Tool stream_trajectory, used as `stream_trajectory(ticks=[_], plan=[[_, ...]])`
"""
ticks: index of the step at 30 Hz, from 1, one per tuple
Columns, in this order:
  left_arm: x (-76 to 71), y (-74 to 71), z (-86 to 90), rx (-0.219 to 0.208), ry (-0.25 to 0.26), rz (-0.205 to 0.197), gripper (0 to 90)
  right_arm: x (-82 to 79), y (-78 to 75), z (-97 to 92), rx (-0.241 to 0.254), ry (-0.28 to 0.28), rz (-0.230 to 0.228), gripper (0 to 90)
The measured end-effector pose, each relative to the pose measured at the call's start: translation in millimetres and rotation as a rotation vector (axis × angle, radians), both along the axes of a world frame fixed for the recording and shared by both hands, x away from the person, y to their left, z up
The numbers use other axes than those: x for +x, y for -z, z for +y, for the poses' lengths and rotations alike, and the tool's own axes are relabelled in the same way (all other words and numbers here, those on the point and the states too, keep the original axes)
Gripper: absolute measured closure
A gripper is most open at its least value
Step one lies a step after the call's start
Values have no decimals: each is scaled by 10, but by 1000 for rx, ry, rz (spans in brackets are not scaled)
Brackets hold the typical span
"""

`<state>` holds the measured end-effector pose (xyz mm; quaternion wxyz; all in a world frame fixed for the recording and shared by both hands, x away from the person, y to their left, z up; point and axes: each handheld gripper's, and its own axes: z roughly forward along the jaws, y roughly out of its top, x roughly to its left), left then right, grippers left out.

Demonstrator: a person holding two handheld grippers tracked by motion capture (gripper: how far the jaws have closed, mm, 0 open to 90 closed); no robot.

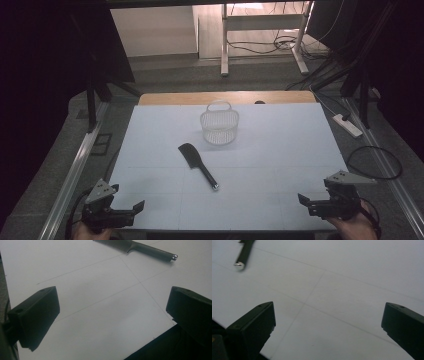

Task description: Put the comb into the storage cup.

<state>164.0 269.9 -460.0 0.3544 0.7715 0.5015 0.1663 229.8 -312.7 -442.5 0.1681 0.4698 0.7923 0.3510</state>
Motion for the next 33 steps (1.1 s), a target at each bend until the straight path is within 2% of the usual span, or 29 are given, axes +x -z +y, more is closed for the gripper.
stream_trajectory(ticks=[2,4,6,15,28,33], plan=[[-2,2,15,-11,-3,1,0,-19,-8,-5,22,-8,8,0],[-4,5,31,-24,-9,2,0,-28,-12,9,10,-9,-2,0],[-5,6,40,-31,-11,3,2,-17,-6,25,-2,-11,8,0],[-11,7,41,-26,-10,7,7,-22,-6,41,-14,-18,-3,0],[-14,5,45,-31,-1,19,4,-1,-1,58,-22,-15,3,0],[7,0,26,-18,7,41,0,0,-1,61,-25,-15,3,0]])
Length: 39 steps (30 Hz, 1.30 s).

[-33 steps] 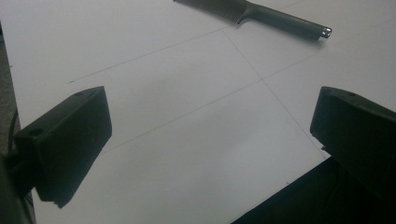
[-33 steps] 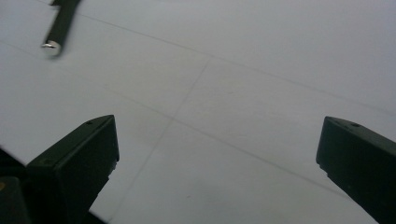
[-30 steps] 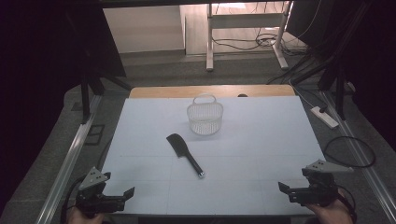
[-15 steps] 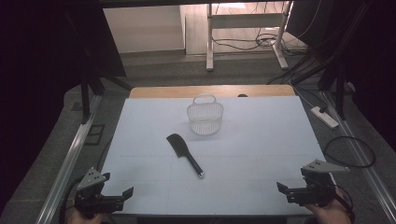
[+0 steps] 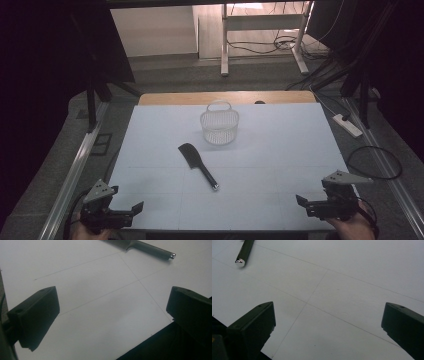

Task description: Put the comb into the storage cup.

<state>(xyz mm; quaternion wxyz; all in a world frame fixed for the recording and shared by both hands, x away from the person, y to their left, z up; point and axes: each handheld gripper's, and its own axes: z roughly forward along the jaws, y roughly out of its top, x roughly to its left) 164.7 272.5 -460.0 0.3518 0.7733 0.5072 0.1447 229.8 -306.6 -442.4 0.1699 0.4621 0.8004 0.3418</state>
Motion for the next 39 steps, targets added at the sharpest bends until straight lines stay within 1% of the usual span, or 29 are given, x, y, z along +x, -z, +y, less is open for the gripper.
stream_trajectory(ticks=[2,10,12,13,14,17,19,20,25,30,31,33,36,39], plan=[[23,-11,-6,-7,9,9,0,-1,0,4,-4,-1,-1,0],[52,-15,-20,-1,20,3,0,-1,1,4,-5,1,-1,0],[65,-7,-24,-4,29,3,0,0,2,6,-5,1,1,0],[86,2,-25,-7,42,1,0,3,3,11,-9,-1,5,0],[86,2,-25,-7,42,1,0,3,3,11,-9,-1,5,0],[123,3,-24,-21,62,2,3,3,6,20,-18,-3,5,0],[163,-5,-26,-32,78,7,8,6,7,20,-20,-2,6,0],[163,-5,-26,-32,78,7,8,6,7,20,-20,-2,6,0],[235,-3,-55,-44,109,17,9,5,7,20,-22,2,4,0],[281,-12,-90,-36,126,18,0,2,7,27,-28,1,3,0],[311,-13,-108,-37,135,26,0,2,8,27,-28,1,3,0],[324,-14,-116,-38,137,28,0,3,9,29,-28,2,3,0],[373,-32,-149,-22,143,30,0,2,9,30,-29,4,1,0],[399,-45,-171,-18,146,31,0,1,8,30,-29,5,1,0]])
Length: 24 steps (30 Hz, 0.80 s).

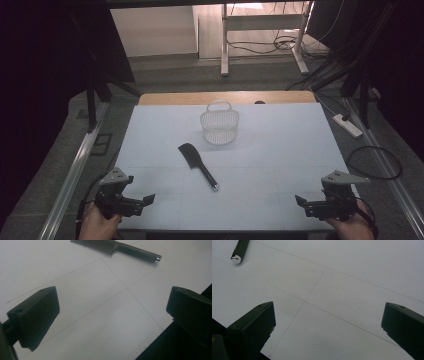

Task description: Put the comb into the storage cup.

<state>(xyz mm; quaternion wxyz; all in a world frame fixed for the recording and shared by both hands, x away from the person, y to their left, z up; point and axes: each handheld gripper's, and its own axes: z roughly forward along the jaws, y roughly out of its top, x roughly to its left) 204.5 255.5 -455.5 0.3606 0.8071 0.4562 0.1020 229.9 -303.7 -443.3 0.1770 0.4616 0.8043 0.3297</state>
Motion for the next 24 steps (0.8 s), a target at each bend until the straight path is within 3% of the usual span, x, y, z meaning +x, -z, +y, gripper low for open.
stream_trajectory(ticks=[17,24], plan=[[256,-30,-212,-1,53,29,0,-4,-1,-1,-1,-1,-5,1],[348,-39,-313,-4,102,18,0,-4,0,4,-10,-3,-6,3]])
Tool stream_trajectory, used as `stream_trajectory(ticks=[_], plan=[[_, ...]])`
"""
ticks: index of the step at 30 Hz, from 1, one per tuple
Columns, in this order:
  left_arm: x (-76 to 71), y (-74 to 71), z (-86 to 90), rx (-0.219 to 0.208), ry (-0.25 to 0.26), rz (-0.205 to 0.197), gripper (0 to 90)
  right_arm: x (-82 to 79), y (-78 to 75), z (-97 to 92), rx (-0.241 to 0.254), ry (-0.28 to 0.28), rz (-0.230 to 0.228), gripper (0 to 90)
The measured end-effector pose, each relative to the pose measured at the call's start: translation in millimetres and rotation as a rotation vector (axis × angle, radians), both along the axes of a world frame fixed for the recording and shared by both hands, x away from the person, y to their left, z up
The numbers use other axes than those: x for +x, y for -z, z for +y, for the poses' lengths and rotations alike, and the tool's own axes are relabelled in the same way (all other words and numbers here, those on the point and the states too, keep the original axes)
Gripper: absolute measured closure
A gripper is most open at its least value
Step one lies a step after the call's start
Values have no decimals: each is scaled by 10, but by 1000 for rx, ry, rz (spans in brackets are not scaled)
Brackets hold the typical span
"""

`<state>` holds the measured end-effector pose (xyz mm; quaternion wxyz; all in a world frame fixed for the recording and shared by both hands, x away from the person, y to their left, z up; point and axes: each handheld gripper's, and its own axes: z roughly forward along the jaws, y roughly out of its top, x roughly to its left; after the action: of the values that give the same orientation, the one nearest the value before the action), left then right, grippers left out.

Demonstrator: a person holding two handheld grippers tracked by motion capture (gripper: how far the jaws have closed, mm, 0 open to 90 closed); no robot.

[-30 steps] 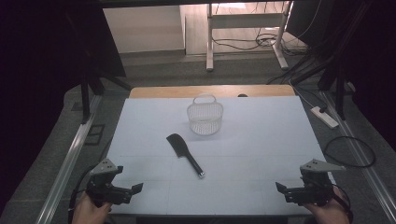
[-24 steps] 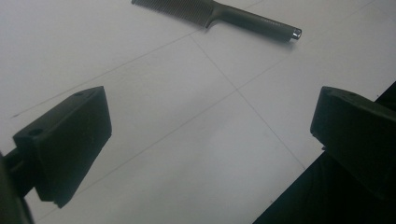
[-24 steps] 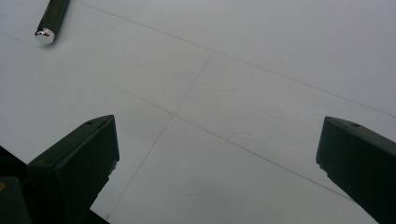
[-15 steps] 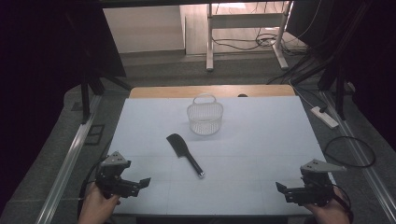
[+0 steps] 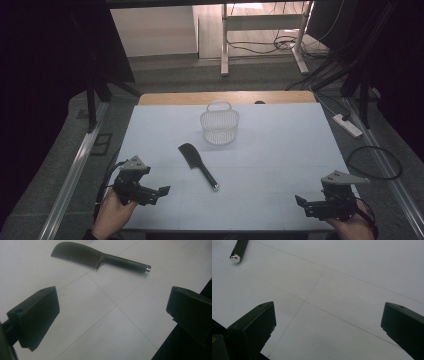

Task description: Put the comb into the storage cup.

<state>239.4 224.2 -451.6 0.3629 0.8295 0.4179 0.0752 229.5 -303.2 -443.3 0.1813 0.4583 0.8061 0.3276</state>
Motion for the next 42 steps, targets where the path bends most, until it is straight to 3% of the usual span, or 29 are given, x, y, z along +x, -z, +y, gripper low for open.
stream_trajectory(ticks=[17,37,42], plan=[[181,2,-103,5,16,30,0,0,0,-1,-1,2,-1,6],[431,-7,-353,63,41,47,0,0,2,0,-2,1,-1,9],[473,-2,-389,61,54,57,0,-1,2,3,-3,-1,0,11]])
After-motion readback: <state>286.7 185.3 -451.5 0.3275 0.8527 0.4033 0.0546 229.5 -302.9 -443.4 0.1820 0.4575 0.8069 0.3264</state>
